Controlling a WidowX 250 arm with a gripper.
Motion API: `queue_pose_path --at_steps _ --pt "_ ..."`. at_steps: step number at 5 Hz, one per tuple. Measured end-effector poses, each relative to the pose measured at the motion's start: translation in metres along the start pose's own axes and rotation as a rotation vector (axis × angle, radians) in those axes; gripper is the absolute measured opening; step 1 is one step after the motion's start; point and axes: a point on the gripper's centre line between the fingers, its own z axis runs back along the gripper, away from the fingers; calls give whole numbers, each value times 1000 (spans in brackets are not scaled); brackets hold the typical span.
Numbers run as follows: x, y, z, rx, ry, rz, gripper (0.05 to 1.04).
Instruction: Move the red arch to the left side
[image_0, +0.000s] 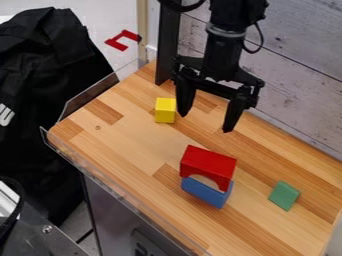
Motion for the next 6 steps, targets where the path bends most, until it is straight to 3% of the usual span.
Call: queue_pose_path --at_steps 1,2,4,5,6 --pt "-3 1 -8 9 31 6 998" --pt "-9 3 -14 13 46 155 998" --pt "-12 -3 -8 55 60 282 999" --pt "-18 -11 -6 59 64 506 998" --pt "-24 -24 8 69 -11 768 999"
